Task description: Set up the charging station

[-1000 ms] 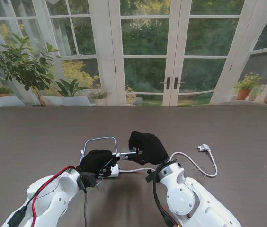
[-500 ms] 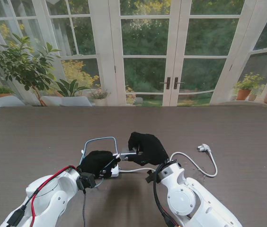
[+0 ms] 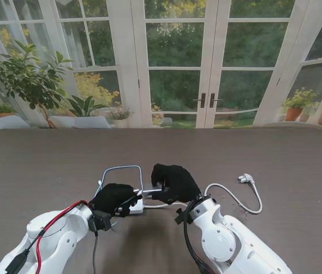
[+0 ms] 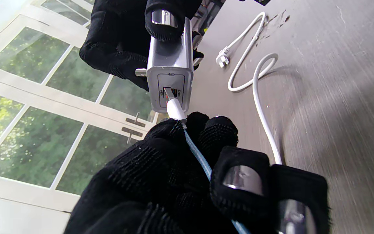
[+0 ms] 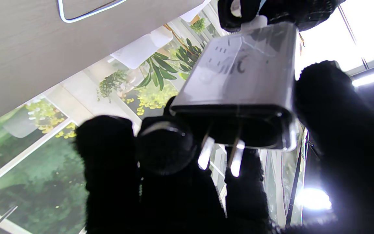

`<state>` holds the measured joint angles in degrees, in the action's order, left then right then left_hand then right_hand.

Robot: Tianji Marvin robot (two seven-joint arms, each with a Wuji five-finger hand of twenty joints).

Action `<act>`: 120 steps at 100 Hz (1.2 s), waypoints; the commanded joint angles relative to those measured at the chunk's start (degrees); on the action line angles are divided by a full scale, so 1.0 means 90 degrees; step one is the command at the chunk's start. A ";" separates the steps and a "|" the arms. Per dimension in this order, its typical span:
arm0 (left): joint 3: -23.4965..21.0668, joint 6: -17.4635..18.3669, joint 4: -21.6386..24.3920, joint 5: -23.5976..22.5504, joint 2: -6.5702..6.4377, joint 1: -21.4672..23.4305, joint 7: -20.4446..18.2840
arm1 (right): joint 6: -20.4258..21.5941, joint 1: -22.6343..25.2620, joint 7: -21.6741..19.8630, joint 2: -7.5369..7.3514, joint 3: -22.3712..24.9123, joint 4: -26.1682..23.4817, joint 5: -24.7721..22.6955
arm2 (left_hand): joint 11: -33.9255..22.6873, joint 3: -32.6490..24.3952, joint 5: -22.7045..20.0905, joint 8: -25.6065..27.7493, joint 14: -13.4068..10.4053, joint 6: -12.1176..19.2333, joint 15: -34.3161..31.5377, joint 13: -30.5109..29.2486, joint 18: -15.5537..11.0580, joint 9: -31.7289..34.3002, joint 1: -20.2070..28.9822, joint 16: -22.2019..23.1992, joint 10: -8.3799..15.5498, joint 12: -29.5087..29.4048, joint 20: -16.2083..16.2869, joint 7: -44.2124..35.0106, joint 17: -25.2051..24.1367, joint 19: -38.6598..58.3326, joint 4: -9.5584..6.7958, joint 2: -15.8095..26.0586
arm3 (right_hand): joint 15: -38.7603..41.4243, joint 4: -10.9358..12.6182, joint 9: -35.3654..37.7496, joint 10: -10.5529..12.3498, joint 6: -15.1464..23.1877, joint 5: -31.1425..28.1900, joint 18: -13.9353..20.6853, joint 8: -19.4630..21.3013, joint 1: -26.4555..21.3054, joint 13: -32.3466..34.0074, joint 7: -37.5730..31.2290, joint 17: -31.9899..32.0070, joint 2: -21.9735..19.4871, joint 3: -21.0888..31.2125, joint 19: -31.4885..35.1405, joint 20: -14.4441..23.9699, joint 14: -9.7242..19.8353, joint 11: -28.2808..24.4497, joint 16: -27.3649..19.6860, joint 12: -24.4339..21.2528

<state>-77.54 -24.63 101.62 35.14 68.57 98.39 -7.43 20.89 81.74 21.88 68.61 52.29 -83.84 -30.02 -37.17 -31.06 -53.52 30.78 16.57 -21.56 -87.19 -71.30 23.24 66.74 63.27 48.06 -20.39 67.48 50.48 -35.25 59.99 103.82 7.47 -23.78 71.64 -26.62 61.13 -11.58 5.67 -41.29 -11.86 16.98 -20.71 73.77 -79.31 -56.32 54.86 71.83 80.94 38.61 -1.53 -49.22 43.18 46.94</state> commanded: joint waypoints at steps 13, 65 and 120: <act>-0.0013 -0.0181 0.0053 -0.0101 0.0000 -0.0004 -0.0221 | 0.0177 0.0041 -0.0076 0.0015 -0.0074 -0.0023 -0.0195 | -0.0131 -0.0444 -0.0287 0.0021 -0.1360 0.0118 -0.0817 -0.0192 -0.1259 0.0501 0.0467 -0.0129 -0.0069 -0.0077 0.0218 -0.0497 0.0346 0.1795 -0.0064 -0.0207 | -0.0061 0.0756 0.0411 0.1015 0.0122 -0.0097 -0.0005 0.0127 -0.1144 0.0196 -0.0415 -0.0143 -0.0452 0.1123 -0.0002 0.0155 0.0346 -0.0782 0.0085 0.0199; -0.0049 -0.0492 0.0041 -0.0387 -0.0076 -0.0071 -0.0484 | 0.0268 0.0044 -0.0068 -0.0008 -0.0145 -0.0021 -0.0330 | -0.0122 -0.0427 -0.0288 0.0005 -0.1445 0.0111 -0.0958 -0.0186 -0.1430 0.0515 0.0444 -0.0222 -0.0048 -0.0112 0.0466 -0.0514 0.0378 0.1795 -0.0062 -0.0182 | -0.0053 0.0757 0.0412 0.1023 0.0125 -0.0095 -0.0002 0.0135 -0.1137 0.0197 -0.0410 -0.0152 -0.0458 0.1121 -0.0012 0.0152 0.0361 -0.0785 0.0093 0.0192; -0.0060 -0.0671 0.0004 -0.0728 -0.0152 -0.0161 -0.0699 | 0.0315 -0.0009 -0.0040 -0.0032 -0.0230 0.0001 -0.0519 | -0.0118 -0.0305 -0.0306 -0.0001 -0.1684 0.0196 -0.1101 -0.0187 -0.1803 0.0542 0.0392 -0.0309 0.0078 -0.0151 0.0850 -0.0524 0.0429 0.1795 -0.0090 -0.0186 | -0.0054 0.0755 0.0406 0.1036 0.0128 -0.0088 0.0006 0.0138 -0.1125 0.0196 -0.0414 -0.0172 -0.0470 0.1118 -0.0021 0.0148 0.0370 -0.0786 0.0096 0.0188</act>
<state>-78.38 -30.37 101.05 28.92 66.96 96.94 -12.95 23.56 81.52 22.19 67.81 50.77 -83.33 -34.36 -37.13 -31.35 -53.52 30.47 14.30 -20.10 -90.00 -71.36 20.20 66.85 62.69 46.05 -18.72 66.74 56.69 -35.73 60.40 103.87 7.49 -24.30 73.72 -26.62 61.13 -11.82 5.68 -41.51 -11.86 16.98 -20.79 74.09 -79.32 -56.44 54.86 71.83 80.90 38.62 -1.53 -49.22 43.19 46.94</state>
